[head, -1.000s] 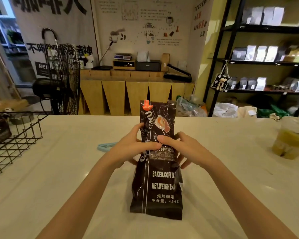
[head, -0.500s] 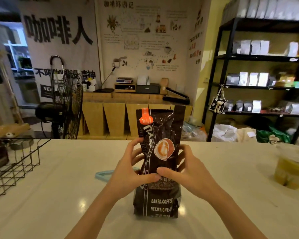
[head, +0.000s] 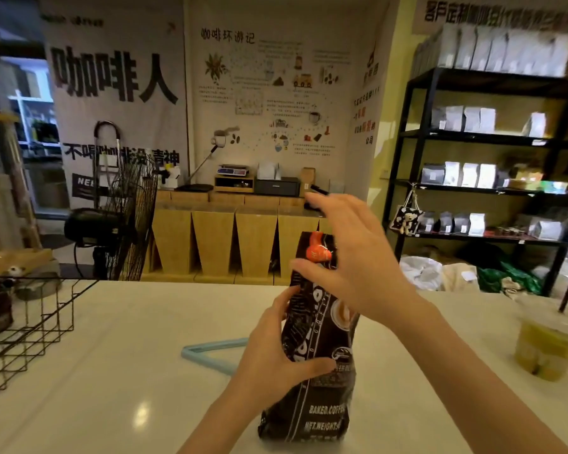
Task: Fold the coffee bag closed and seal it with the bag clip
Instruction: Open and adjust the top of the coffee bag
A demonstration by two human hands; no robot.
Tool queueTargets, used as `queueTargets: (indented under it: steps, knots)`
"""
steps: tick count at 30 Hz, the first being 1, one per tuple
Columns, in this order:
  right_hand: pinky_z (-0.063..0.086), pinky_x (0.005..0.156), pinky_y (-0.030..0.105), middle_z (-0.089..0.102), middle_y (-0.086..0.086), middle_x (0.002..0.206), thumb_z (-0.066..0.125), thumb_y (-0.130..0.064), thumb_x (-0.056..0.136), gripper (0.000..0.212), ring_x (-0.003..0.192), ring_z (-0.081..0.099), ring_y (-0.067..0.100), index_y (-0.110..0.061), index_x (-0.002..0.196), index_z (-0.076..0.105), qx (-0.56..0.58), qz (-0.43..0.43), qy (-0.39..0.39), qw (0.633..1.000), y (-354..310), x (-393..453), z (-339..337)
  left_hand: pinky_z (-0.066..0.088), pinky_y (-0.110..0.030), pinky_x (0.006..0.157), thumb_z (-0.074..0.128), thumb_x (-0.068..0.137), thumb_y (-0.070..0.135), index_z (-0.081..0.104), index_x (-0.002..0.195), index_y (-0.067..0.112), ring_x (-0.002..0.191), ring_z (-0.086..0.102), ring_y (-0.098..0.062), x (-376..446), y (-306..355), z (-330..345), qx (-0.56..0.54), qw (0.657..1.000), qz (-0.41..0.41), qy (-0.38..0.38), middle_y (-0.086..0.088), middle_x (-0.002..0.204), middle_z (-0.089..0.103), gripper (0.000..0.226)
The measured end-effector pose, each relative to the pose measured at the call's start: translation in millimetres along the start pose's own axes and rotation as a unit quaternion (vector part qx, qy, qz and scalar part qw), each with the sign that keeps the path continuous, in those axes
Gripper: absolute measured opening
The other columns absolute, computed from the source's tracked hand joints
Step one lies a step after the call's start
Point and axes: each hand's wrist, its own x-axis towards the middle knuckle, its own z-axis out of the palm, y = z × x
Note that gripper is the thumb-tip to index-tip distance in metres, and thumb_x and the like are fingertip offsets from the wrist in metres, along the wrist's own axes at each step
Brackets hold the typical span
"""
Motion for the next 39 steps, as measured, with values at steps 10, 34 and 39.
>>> queueTargets:
  steps: [10, 34, 39]
  knots:
    - [0.057, 0.076, 0.036, 0.070, 0.003, 0.091, 0.064, -0.019, 0.080, 0.016, 0.081, 0.064, 0.018, -0.012, 0.093, 0.071, -0.082, 0.011, -0.317, 0.945, -6.1, 44.8, -19.9, 0.051, -0.016, 0.072, 0.056, 0.086, 0.022, 0.049, 0.101, 0.034, 0.099, 0.060, -0.009, 8.2, -6.7, 10.3, -0.235, 0.968, -0.078, 0.049, 0.003, 0.108, 0.062, 0.021]
    - [0.044, 0.064, 0.019, 0.059, -0.004, 0.069, 0.060, -0.030, 0.085, 0.023, 0.071, 0.057, 0.013, -0.008, 0.080, 0.067, -0.067, 0.072, -0.358, 0.928, 59.1, 48.6, -28.6, 0.042, -0.013, 0.062, 0.047, 0.091, 0.022, 0.066, 0.076, 0.014, 0.074, 0.056, -0.009, 4.1, -7.7, 44.3, -0.069, 0.991, 0.044, 0.109, 0.000, 0.073, 0.065, 0.026]
    - [0.045, 0.066, 0.017, 0.061, -0.003, 0.073, 0.060, -0.030, 0.084, 0.021, 0.066, 0.055, 0.006, -0.011, 0.078, 0.067, -0.060, 0.084, -0.371, 0.923, 58.8, 49.2, -34.5, 0.041, -0.015, 0.064, 0.043, 0.089, 0.029, 0.063, 0.075, 0.007, 0.079, 0.053, -0.014, 0.1, -12.3, 47.4, -0.020, 0.986, 0.109, 0.124, 0.002, 0.071, 0.062, 0.033]
